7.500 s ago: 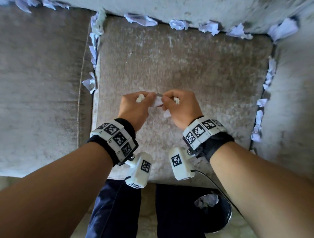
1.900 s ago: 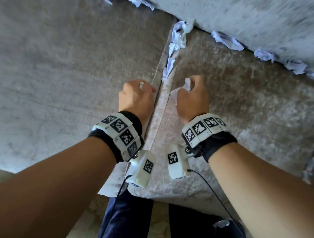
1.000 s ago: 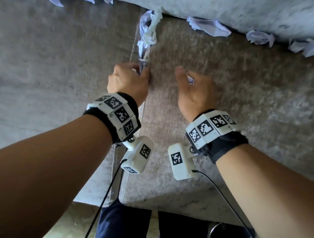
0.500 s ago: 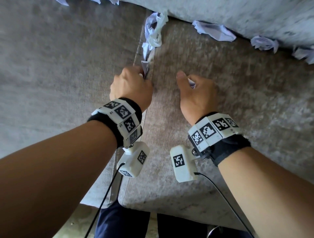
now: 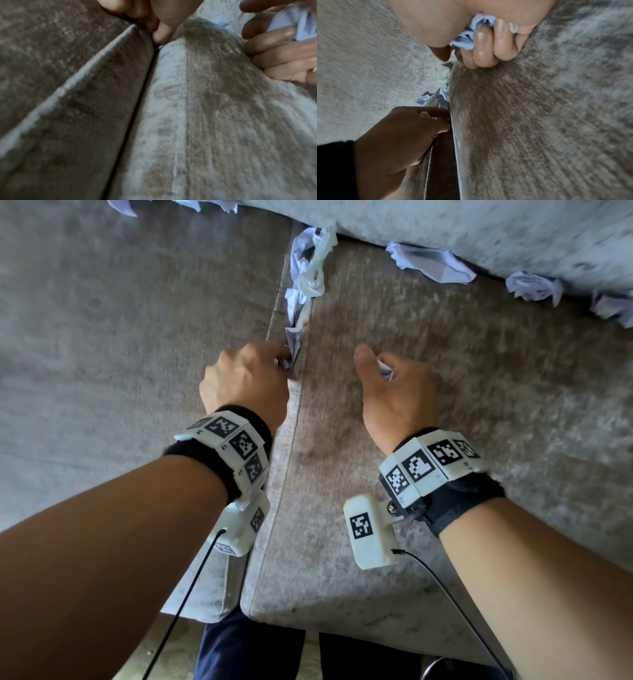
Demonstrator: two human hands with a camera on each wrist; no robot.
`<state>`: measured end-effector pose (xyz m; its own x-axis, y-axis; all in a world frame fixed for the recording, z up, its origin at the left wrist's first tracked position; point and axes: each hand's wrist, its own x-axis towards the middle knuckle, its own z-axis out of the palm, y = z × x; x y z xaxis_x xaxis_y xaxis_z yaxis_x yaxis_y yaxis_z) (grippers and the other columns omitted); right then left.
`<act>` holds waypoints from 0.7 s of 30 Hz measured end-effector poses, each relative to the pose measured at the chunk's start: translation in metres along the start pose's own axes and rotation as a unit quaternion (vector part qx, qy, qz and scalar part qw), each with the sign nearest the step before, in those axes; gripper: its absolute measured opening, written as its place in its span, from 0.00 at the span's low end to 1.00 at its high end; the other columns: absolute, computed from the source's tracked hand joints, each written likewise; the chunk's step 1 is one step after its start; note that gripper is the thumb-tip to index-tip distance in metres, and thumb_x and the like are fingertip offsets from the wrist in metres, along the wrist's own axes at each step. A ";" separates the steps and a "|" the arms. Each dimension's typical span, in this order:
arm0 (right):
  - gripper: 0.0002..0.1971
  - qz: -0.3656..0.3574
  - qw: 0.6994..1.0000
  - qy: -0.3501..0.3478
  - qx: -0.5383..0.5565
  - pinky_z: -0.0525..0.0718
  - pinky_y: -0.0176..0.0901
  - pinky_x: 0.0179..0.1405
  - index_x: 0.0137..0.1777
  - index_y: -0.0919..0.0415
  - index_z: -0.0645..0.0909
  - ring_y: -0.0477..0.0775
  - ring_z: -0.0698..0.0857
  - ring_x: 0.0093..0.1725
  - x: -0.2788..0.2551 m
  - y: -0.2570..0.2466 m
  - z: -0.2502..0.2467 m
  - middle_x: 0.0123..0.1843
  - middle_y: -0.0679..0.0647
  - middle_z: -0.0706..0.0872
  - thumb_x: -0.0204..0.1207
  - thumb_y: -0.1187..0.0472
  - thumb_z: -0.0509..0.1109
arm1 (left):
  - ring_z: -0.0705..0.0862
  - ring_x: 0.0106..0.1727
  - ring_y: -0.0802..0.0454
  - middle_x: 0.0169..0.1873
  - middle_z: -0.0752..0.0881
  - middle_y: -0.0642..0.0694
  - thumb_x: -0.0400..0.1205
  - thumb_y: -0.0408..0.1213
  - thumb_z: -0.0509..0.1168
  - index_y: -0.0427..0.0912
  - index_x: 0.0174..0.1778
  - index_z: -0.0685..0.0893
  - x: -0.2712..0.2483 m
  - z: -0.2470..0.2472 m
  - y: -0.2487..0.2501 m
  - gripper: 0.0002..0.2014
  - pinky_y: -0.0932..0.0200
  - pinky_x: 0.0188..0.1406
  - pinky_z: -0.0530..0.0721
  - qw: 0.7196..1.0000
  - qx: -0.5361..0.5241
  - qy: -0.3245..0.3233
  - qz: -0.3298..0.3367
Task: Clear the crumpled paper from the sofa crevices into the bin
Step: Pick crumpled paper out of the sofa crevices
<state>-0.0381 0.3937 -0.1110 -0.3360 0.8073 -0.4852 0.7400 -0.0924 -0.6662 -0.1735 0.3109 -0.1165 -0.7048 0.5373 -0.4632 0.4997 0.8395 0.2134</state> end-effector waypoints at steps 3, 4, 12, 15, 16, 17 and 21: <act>0.30 0.003 1.000 0.000 -0.001 0.57 0.38 0.20 0.22 0.56 0.57 0.47 0.59 0.19 0.001 -0.001 0.000 0.18 0.47 0.60 0.82 0.47 0.64 | 0.77 0.38 0.41 0.40 0.86 0.45 0.84 0.39 0.60 0.64 0.57 0.88 0.001 0.000 -0.001 0.16 0.53 0.39 0.75 1.000 0.000 -0.005 -0.003; 0.30 0.003 1.000 0.001 -0.003 0.56 0.38 0.20 0.22 0.56 0.57 0.47 0.59 0.19 0.001 0.000 0.001 0.18 0.47 0.60 0.82 0.47 0.64 | 0.77 0.38 0.41 0.38 0.84 0.46 0.84 0.39 0.60 0.64 0.56 0.88 0.001 -0.001 -0.002 0.15 0.52 0.39 0.75 1.000 0.000 -0.007 -0.002; 0.30 0.007 1.000 -0.002 -0.003 0.58 0.41 0.22 0.22 0.56 0.57 0.48 0.59 0.19 0.002 0.000 0.003 0.17 0.48 0.60 0.82 0.47 0.64 | 0.76 0.39 0.41 0.38 0.82 0.50 0.83 0.45 0.62 0.59 0.55 0.86 -0.002 -0.002 -0.004 0.09 0.53 0.42 0.73 1.000 -0.020 -0.012 0.002; 0.30 0.009 1.000 -0.003 -0.003 0.55 0.35 0.17 0.21 0.56 0.57 0.48 0.60 0.17 0.002 0.001 0.002 0.14 0.48 0.61 0.81 0.47 0.64 | 0.81 0.41 0.40 0.41 0.88 0.51 0.82 0.49 0.63 0.59 0.57 0.87 -0.005 -0.001 -0.006 0.10 0.55 0.42 0.73 0.999 -0.036 0.000 0.008; 0.30 0.008 1.000 -0.003 -0.004 0.55 0.35 0.16 0.21 0.56 0.57 0.48 0.60 0.17 0.002 0.001 0.002 0.14 0.47 0.61 0.81 0.47 0.64 | 0.85 0.44 0.39 0.45 0.90 0.50 0.82 0.51 0.64 0.60 0.58 0.87 -0.006 0.000 -0.007 0.11 0.55 0.43 0.74 0.999 -0.037 0.004 0.011; 0.30 0.006 1.000 -0.003 -0.004 0.55 0.35 0.17 0.21 0.56 0.57 0.48 0.60 0.17 0.001 0.001 0.002 0.15 0.48 0.60 0.82 0.47 0.64 | 0.87 0.48 0.39 0.48 0.92 0.50 0.82 0.53 0.65 0.61 0.60 0.87 -0.006 0.001 -0.007 0.13 0.56 0.44 0.76 0.999 -0.038 0.007 0.012; 0.30 0.002 1.000 0.000 -0.002 0.56 0.36 0.17 0.22 0.56 0.57 0.48 0.60 0.17 0.001 0.001 0.003 0.18 0.47 0.59 0.82 0.48 0.64 | 0.88 0.52 0.36 0.51 0.92 0.46 0.82 0.56 0.66 0.61 0.61 0.87 -0.002 0.002 -0.005 0.14 0.49 0.51 0.84 1.000 -0.027 -0.005 0.004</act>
<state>-0.0397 0.3927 -0.1143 -0.3336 0.8065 -0.4881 0.7438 -0.0928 -0.6619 -0.1741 0.3054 -0.1184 -0.6953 0.5442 -0.4694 0.4776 0.8380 0.2640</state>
